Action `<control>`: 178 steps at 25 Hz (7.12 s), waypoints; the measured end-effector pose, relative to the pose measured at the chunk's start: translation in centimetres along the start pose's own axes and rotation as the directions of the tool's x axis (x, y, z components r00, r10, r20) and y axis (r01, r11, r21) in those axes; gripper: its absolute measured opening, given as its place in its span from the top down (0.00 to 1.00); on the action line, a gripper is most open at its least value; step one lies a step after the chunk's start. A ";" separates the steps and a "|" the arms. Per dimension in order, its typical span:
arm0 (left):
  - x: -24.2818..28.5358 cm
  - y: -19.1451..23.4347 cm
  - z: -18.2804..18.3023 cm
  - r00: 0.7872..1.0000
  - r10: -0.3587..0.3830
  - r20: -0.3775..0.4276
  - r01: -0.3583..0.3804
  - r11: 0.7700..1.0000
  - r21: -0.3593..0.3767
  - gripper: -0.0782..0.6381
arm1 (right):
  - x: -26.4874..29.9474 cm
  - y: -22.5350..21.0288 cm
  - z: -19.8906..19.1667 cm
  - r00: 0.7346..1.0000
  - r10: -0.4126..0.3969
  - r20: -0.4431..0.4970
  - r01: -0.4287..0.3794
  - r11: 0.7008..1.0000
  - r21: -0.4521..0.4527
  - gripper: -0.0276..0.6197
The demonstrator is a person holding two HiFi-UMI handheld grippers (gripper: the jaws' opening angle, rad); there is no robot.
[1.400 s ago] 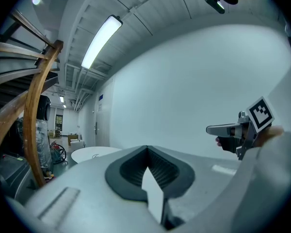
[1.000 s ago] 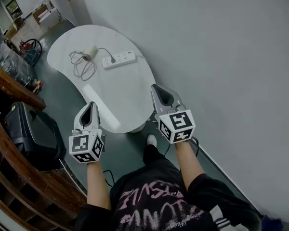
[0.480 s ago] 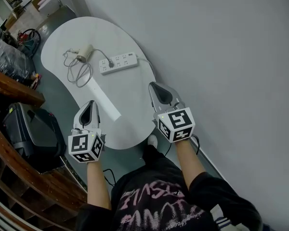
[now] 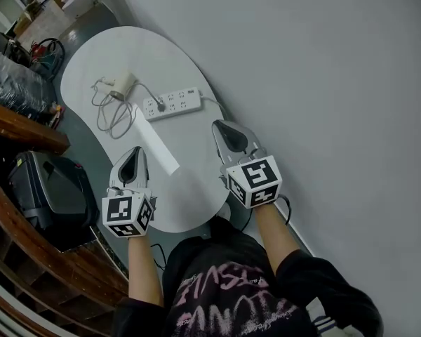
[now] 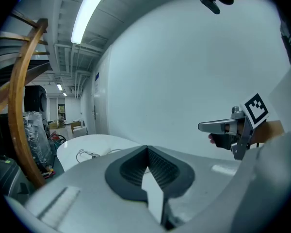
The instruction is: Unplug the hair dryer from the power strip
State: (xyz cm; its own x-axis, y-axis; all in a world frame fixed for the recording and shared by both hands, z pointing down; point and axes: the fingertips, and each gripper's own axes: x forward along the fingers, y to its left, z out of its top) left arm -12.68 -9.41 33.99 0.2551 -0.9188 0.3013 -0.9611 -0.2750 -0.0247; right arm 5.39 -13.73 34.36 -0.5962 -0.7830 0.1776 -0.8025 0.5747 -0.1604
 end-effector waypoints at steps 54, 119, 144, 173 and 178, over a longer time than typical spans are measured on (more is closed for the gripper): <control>10.4 8.3 -6.5 0.982 -0.151 -0.110 0.138 0.984 -0.114 0.89 | 14.0 -0.1 -7.3 0.971 -0.092 -0.221 0.088 0.996 -0.025 0.89; 23.4 5.9 -12.8 0.839 -0.386 -0.384 0.457 0.883 0.110 0.69 | 23.4 -3.2 -17.4 0.817 -0.214 -0.535 0.171 0.977 -0.131 0.78; 24.6 5.6 -12.9 0.824 -0.395 -0.406 0.469 0.877 0.100 0.79 | 23.6 -3.2 -17.4 0.798 -0.216 -0.563 0.163 0.976 -0.143 0.78; 21.5 9.7 -5.5 0.939 -0.313 -0.145 0.320 0.947 0.025 0.80 | 23.7 -3.3 -17.3 0.807 -0.211 -0.552 0.170 0.977 -0.125 0.78; 20.3 10.5 -5.8 0.957 -0.254 -0.140 0.261 0.965 0.035 0.80 | 23.1 -3.2 -15.5 0.839 -0.228 -0.494 0.173 0.973 -0.156 0.82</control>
State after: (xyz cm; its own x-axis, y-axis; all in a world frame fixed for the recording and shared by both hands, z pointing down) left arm -18.23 -29.32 45.42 0.4730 -0.7698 0.4285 -0.8572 -0.5146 0.0217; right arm -6.12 -29.96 54.00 -0.3285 -0.6703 0.6654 -0.8873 0.4605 0.0259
